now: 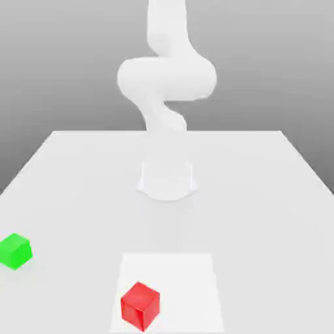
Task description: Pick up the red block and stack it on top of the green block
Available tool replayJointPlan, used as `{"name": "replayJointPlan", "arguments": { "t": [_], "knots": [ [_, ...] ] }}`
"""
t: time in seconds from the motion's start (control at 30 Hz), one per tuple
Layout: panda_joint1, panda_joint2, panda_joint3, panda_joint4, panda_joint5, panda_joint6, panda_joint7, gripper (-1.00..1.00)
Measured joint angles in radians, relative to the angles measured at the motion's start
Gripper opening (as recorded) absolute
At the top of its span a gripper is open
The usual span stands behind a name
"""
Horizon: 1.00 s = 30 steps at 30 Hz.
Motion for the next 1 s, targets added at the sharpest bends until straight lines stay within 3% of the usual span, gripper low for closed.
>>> {"name": "replayJointPlan", "arguments": {
  "t": [0.4, 0.8, 0.97, 1.0],
  "knots": [
    [-0.117, 0.443, 0.066, -0.092, -0.064, 0.174, 0.257, 0.00],
    [-0.156, 0.872, 0.061, -0.183, -0.035, 0.352, 0.442, 0.00],
    [-0.142, 1.052, 0.040, -0.165, -0.053, 0.492, 0.470, 0.00],
    [-0.139, 1.075, 0.036, -0.162, -0.057, 0.511, 0.473, -1.00]
  ]
}}
